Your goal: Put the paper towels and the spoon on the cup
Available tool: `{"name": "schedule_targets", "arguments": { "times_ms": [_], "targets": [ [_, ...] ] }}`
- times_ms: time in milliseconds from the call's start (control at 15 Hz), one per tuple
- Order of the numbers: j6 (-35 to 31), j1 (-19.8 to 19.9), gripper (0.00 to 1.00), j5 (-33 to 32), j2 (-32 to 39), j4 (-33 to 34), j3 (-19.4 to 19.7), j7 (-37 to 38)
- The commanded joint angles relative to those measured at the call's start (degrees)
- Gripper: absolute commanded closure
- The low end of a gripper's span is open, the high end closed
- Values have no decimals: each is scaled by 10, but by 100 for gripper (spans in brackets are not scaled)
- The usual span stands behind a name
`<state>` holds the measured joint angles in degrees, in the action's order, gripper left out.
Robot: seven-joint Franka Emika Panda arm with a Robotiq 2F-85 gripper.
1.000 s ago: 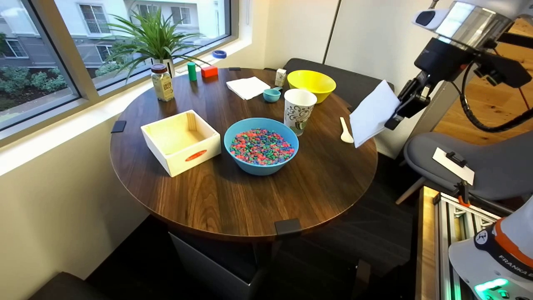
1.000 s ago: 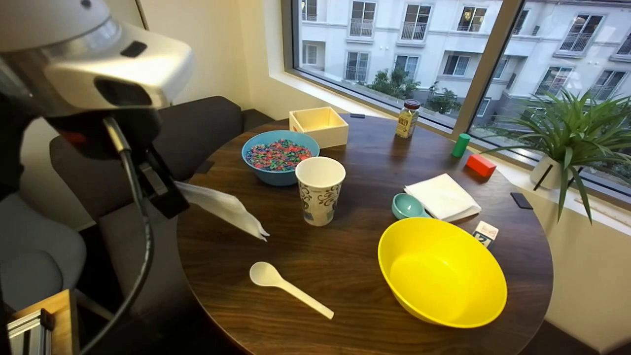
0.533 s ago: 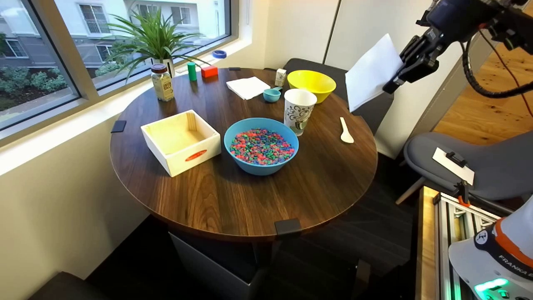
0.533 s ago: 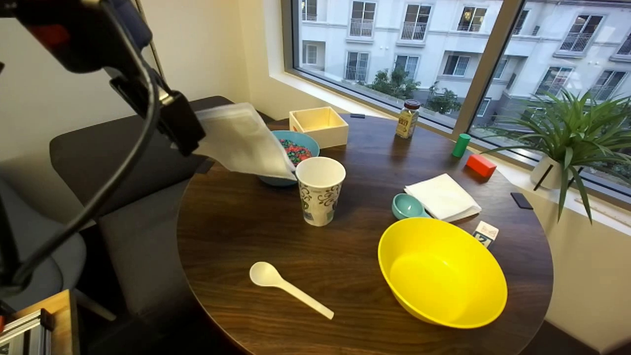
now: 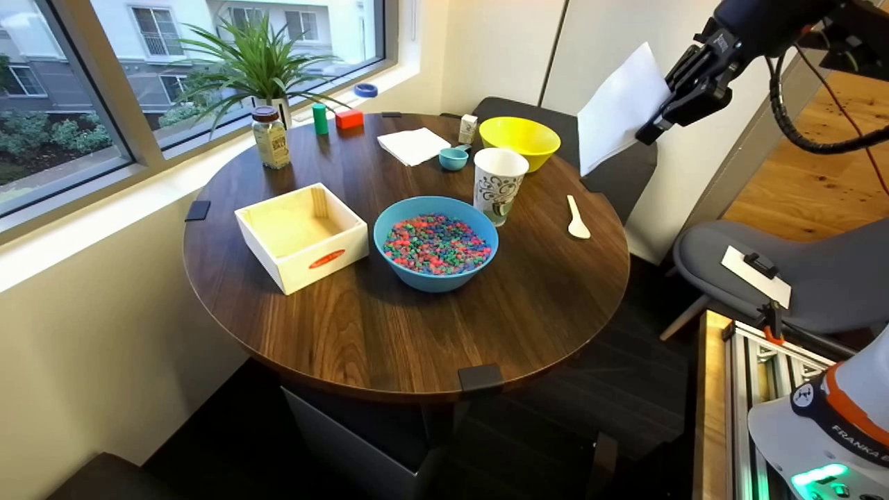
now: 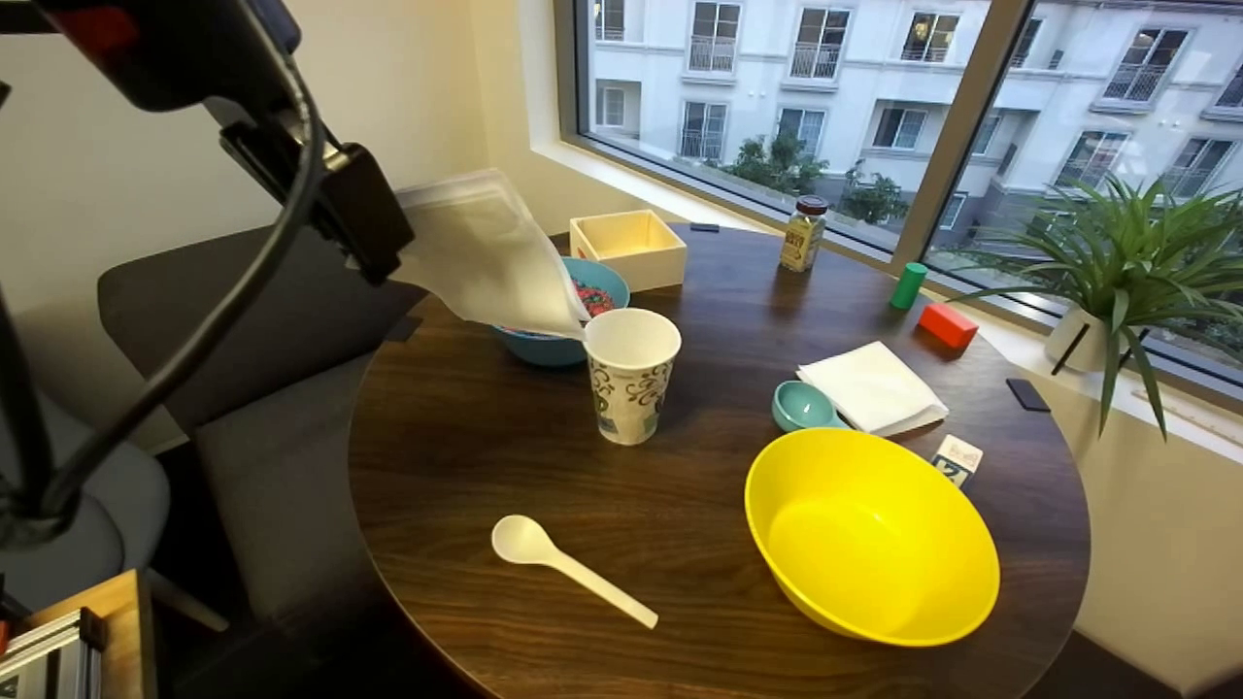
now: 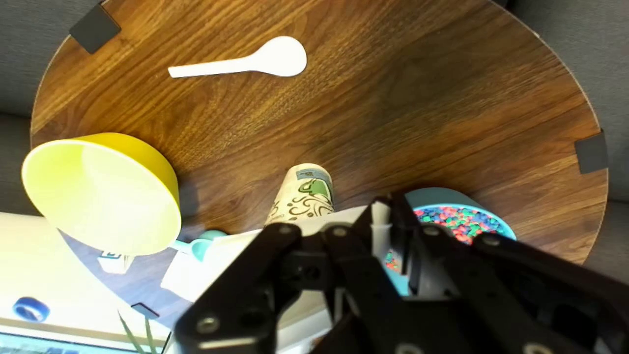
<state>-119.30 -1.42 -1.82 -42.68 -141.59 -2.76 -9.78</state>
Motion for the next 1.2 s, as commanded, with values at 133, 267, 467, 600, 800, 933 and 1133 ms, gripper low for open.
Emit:
{"name": "schedule_targets", "arguments": {
  "times_ms": [133, 267, 467, 600, 800, 933, 1133],
  "targets": [
    [-16, -15, 97, -33, 9, 7, 15, -30],
    [-35, -21, 97, -34, 12, 6, 24, -51],
    [-72, -31, 97, -28, 25, 7, 42, -85],
    [-104, -40, 97, -23, 36, 8, 56, -110],
    [-155, -66, 97, 1, 56, 7, 85, -151],
    [-181, -84, 97, 17, 68, 3, 103, -172],
    [-206, -114, 98, 53, 81, -3, 129, -207]
  ]
}}
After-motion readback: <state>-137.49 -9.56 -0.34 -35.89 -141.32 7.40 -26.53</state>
